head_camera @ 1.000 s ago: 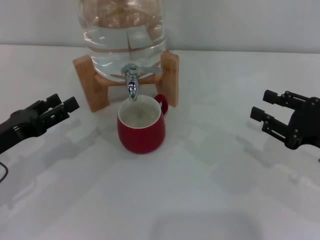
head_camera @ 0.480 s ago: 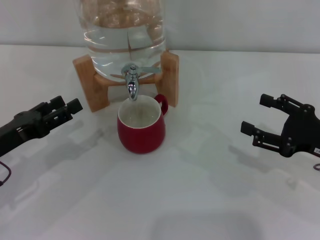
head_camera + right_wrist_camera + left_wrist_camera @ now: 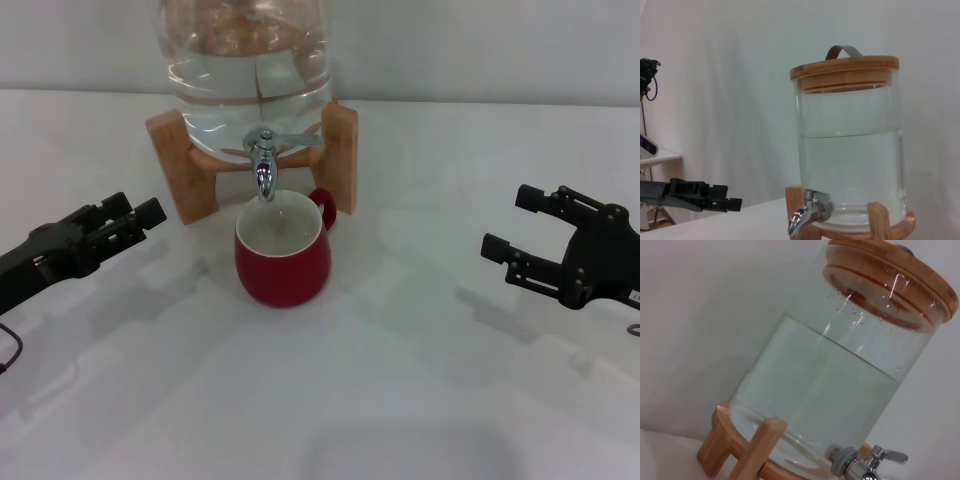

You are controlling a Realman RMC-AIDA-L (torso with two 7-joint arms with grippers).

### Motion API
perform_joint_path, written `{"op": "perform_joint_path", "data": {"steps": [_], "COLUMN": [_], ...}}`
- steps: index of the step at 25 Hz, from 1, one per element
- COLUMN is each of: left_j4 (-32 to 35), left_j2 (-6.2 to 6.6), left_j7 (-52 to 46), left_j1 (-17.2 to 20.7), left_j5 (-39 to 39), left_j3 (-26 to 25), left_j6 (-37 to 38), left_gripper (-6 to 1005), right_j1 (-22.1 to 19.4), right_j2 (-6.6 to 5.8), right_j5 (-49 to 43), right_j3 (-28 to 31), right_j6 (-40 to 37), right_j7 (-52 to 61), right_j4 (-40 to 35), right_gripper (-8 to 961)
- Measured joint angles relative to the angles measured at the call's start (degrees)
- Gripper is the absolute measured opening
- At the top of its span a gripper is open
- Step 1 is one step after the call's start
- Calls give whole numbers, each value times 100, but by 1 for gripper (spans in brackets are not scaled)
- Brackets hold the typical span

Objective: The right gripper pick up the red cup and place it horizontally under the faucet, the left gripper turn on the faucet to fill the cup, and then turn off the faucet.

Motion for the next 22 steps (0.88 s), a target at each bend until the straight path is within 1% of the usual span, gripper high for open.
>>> {"op": "perform_joint_path", "data": {"steps": [14,17,22], "left_j4": [-3,0,1], "left_j2": [0,0,1], "left_j7": [14,6,5], "left_j1": [-6,-6,-6], "left_j5": [0,0,0], "left_j3": [-7,-2,3], "left_j6": [4,3,0], "left_gripper": [841,841,841], "right_j1": [37,35,39], "right_j2": [7,9,9], "right_j5": [26,13,-2], "right_j3": [17,-8,-44], "right_j6": [14,-20,-13], "right_j7": [-13,-3,-13], "right_j4": [-43,-53,-56], "right_gripper": [644,648,739]}}
